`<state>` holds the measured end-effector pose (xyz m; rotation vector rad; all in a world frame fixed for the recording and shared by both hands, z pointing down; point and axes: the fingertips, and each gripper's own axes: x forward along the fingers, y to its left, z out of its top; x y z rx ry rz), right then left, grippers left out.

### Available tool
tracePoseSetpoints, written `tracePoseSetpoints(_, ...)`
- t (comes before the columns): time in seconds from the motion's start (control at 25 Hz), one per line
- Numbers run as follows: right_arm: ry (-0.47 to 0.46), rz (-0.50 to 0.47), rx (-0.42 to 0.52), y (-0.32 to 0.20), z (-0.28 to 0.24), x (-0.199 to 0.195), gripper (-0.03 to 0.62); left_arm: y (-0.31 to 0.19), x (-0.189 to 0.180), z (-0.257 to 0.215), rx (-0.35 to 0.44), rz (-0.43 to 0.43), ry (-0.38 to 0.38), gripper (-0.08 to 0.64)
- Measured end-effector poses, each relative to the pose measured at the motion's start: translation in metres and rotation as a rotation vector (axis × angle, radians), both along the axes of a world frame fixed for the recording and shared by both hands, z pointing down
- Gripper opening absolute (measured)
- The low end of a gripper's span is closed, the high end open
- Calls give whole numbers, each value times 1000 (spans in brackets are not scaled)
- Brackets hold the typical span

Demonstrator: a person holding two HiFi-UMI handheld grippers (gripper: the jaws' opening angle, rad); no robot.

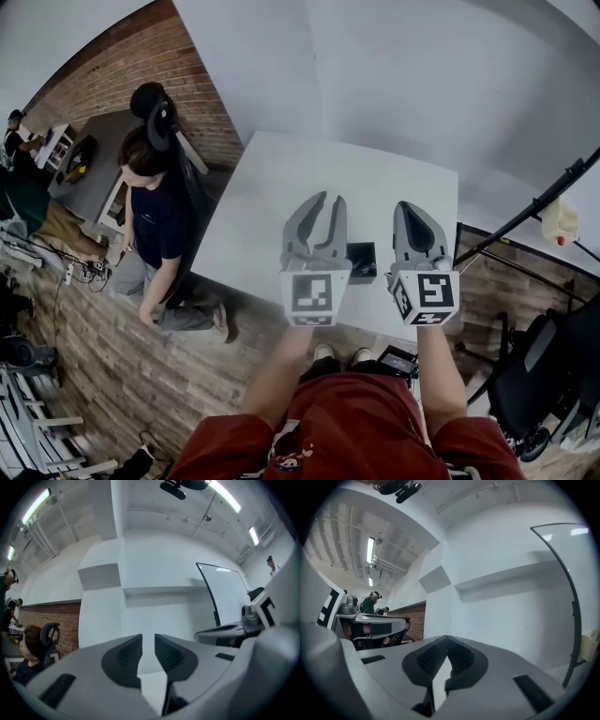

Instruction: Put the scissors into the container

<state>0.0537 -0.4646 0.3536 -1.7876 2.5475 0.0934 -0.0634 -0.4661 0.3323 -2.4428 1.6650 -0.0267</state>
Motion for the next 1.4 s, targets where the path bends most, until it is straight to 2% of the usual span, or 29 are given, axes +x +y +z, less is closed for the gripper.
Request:
tracePoseSetpoints(0.64, 1, 0, -8, -2, 4, -2, 8, -3, 5, 12, -27, 7, -8, 13)
tracePoseSetpoints(1.08, 65, -31, 4, 0, 4, -13, 8, -3, 9, 15, -34, 15, -30, 11)
tracePoseSetpoints(1.4, 74, -28, 21, 0, -1, -14, 8, -2, 9, 15, -25, 19, -24, 11)
